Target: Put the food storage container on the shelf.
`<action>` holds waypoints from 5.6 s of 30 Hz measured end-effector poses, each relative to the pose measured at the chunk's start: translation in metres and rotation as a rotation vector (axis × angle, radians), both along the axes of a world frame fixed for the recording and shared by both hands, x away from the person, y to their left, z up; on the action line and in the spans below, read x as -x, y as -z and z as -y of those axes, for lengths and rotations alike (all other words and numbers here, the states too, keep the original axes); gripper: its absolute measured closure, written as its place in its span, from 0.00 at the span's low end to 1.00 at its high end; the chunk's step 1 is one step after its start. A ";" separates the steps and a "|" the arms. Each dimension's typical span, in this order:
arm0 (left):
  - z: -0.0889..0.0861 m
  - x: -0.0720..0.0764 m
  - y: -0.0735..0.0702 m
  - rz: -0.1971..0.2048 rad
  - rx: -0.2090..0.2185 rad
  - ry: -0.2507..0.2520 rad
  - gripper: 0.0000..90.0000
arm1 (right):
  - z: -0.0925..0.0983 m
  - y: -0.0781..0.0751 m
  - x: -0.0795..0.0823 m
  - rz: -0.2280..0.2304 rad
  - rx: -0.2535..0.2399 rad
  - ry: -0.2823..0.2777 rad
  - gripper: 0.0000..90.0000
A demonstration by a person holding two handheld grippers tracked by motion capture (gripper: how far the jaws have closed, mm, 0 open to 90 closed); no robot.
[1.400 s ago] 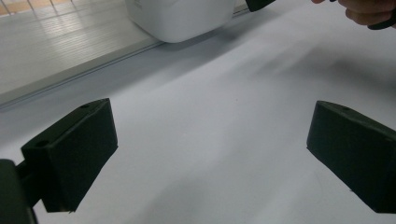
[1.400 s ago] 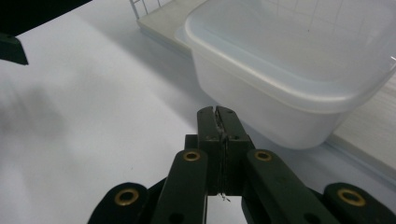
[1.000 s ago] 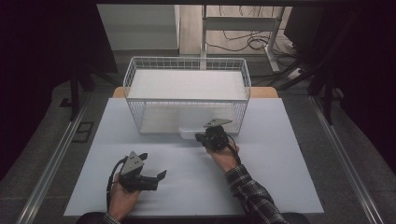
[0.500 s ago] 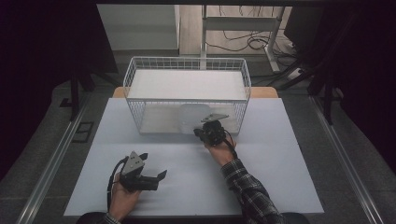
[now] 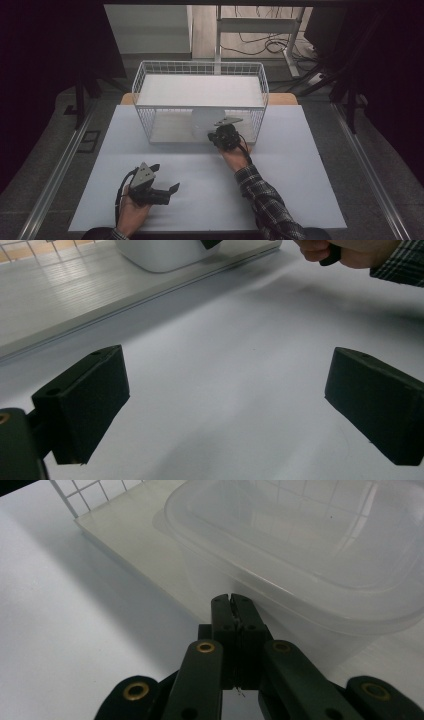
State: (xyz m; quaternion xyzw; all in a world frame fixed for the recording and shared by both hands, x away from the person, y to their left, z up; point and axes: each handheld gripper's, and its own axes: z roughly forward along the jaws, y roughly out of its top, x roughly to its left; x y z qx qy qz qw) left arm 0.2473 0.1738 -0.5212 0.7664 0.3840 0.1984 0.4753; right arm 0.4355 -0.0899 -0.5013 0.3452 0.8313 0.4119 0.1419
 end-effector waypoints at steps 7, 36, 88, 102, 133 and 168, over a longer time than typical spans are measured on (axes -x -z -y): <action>0.001 0.000 0.000 -0.001 0.001 0.010 0.04 | 0.001 -0.004 0.005 0.003 -0.014 -0.028 0.89; 0.002 -0.003 0.001 -0.056 0.025 0.063 0.06 | 0.007 -0.020 0.043 0.013 0.008 -0.103 0.30; -0.006 -0.003 -0.001 -0.086 0.031 0.055 0.05 | 0.072 -0.028 0.098 0.011 -0.008 -0.084 0.04; -0.005 0.003 0.000 -0.086 0.021 0.054 0.04 | 0.089 -0.019 0.115 0.007 -0.003 -0.059 0.01; -0.017 0.019 -0.003 -0.078 0.001 0.005 0.03 | 0.127 -0.018 0.149 0.022 0.008 0.005 0.00; -0.047 0.038 -0.003 -0.082 0.006 -0.085 0.00 | 0.182 -0.011 0.186 0.029 0.044 0.141 0.00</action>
